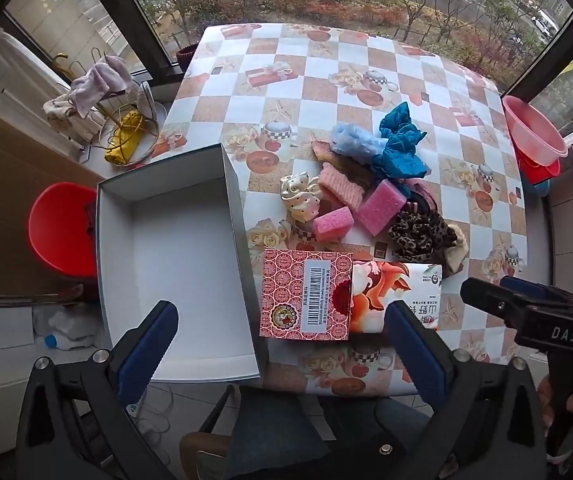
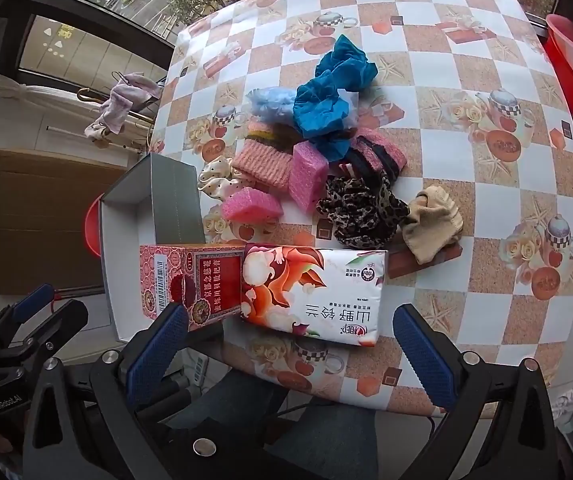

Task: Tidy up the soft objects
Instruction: 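Move both tools toward the pile of soft items on the table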

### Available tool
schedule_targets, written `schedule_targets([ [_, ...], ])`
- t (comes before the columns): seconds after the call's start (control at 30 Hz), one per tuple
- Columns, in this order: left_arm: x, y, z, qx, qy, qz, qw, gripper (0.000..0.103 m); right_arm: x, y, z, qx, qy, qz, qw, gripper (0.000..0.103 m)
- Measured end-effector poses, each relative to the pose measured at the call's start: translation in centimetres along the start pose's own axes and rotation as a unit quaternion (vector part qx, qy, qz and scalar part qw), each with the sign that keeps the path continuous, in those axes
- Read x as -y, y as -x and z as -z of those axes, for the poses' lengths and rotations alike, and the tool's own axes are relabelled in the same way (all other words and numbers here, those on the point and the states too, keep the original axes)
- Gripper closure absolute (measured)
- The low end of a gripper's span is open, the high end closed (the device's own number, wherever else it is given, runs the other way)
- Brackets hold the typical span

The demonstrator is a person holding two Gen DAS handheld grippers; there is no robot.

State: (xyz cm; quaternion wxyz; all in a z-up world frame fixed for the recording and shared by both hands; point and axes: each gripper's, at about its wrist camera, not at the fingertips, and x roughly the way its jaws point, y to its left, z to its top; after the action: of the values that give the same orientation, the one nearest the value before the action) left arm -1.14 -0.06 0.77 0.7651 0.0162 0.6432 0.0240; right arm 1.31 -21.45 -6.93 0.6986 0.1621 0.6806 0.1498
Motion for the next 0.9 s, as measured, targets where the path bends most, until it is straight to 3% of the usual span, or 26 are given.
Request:
schedule_targets([
  [0.9, 0.0, -1.6, -1.3, -0.037, -0.006, -0.012, 0.9992, 0.0, 3.6, -0.7, 0.7, -0.009, -0.059, -0.01, 0.998, 0.0],
])
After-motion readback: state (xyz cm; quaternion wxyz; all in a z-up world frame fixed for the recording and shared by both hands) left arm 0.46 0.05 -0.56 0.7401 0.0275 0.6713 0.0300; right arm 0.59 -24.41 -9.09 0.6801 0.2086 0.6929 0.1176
